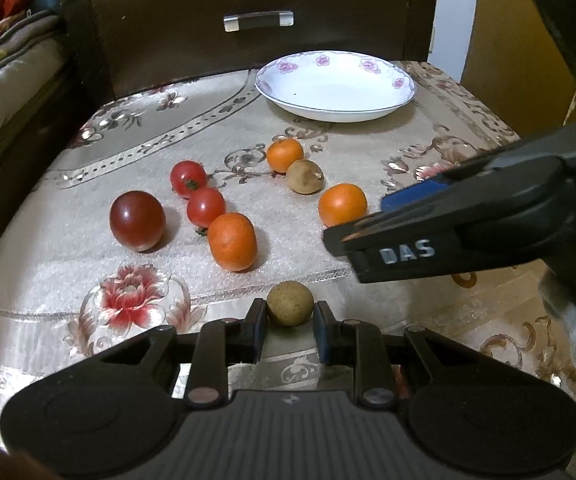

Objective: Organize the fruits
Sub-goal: 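Grasp the brown round fruit with the left tool while the right tool grasps a tangerine, then carry both fruits over the white bowl and open both tools to drop them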

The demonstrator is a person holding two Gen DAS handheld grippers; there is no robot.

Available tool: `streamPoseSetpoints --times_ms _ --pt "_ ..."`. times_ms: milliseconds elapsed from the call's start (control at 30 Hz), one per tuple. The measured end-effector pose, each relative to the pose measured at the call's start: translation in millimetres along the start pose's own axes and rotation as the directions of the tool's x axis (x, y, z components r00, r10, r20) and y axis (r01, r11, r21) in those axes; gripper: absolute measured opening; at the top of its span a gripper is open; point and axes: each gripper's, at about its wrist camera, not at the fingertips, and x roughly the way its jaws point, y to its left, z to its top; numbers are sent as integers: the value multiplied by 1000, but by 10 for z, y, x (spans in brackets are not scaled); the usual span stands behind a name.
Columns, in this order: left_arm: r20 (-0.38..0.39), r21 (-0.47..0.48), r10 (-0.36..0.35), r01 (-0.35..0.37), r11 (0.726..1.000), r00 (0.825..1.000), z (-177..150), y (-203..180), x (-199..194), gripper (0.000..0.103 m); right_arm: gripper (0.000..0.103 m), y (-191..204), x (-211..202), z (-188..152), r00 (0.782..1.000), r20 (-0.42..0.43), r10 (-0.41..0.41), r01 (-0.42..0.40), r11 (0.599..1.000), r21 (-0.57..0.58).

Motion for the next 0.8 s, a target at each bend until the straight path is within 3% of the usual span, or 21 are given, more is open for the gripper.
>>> streamPoseSetpoints --times_ms 167,300,533,800 --pt "11 12 2 -2 1000 1000 -3 -6 15 34 44 70 103 37 1000 9 -2 2 999 -53" --pt "11 18 4 -5 1000 1000 6 -6 29 34 33 51 129 65 1000 10 -16 16 998 -62" --pt "1 8 -4 4 1000 1000 33 14 41 34 26 1 119 68 1000 6 -6 6 999 -46" --pt "5 -22 -23 24 999 1000 117 48 12 33 25 -88 37 59 1000 -4 -21 21 1000 -14"
